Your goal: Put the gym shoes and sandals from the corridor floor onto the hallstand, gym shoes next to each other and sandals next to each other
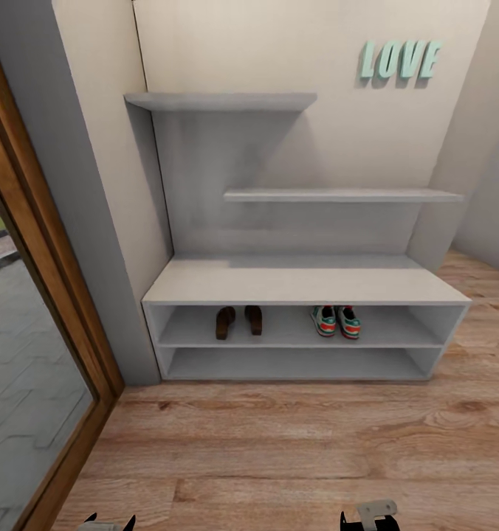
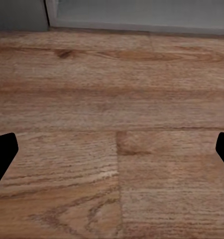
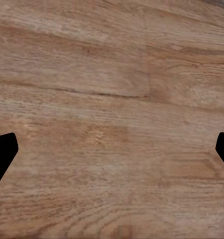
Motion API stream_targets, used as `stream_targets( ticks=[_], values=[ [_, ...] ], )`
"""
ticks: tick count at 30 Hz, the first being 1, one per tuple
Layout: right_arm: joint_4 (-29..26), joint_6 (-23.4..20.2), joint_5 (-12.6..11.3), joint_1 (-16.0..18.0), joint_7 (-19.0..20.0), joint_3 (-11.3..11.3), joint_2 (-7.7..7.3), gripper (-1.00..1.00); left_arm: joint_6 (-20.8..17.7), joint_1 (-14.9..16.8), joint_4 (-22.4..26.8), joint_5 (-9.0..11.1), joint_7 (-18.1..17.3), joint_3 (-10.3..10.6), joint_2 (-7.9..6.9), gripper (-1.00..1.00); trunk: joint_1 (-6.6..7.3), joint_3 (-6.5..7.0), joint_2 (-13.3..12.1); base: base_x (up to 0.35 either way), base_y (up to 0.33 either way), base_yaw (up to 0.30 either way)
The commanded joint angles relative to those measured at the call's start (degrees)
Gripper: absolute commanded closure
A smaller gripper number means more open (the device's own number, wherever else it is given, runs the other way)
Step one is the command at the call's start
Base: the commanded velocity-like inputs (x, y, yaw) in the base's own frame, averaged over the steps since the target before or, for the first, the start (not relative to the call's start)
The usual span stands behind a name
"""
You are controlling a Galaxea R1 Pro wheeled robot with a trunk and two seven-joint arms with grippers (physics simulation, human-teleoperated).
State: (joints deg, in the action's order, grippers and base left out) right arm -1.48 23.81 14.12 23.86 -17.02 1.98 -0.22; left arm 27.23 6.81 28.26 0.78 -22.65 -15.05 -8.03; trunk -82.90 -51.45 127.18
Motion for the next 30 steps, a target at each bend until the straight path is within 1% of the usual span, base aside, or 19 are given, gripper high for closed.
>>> stream_targets(
  ticks=[1, 12, 15, 25, 27, 30],
  values=[
    [0.07, 0.10, 0.56, 0.02, -0.29, 0.22, -0.01, -1.00, 0.06, 0.04, -0.05, 0.07, -0.57, -0.33, 0.07, -1.00, 0.24, 0.13, -0.39, 0.000, 0.000, 0.000],
    [0.07, 0.10, 0.56, -0.03, -0.29, 0.22, 0.02, -1.00, -0.12, 0.04, -0.10, 0.06, -0.64, -0.27, 0.19, -1.00, 2.65, 2.11, -4.81, 0.000, 0.000, 0.000],
    [0.07, 0.10, 0.56, -0.04, -0.29, 0.22, 0.02, -1.00, -0.20, 0.04, -0.80, 0.00, -0.68, -0.25, 0.19, -1.00, 3.31, 2.65, -6.01, 0.000, 0.000, 0.000],
    [0.07, 0.10, 0.56, -0.04, -0.29, 0.22, -0.04, -1.00, -0.20, 0.04, -8.74, -0.33, -0.72, -0.29, -0.50, -1.00, 5.51, 4.44, -10.02, 0.000, 0.000, 0.000],
    [0.07, 0.10, 0.56, -0.04, -0.29, 0.22, -0.04, -1.00, -0.21, 0.04, -10.47, -0.36, -0.73, -0.31, -0.92, -1.00, 5.95, 4.80, -10.82, 0.000, 0.000, 0.000],
    [0.07, 0.10, 0.56, -0.04, -0.29, 0.22, -0.05, -1.00, -0.22, 0.04, -12.97, -0.39, -0.73, -0.24, -1.98, -1.00, 6.61, 5.34, -12.03, 0.000, 0.000, 0.000]
  ],
)
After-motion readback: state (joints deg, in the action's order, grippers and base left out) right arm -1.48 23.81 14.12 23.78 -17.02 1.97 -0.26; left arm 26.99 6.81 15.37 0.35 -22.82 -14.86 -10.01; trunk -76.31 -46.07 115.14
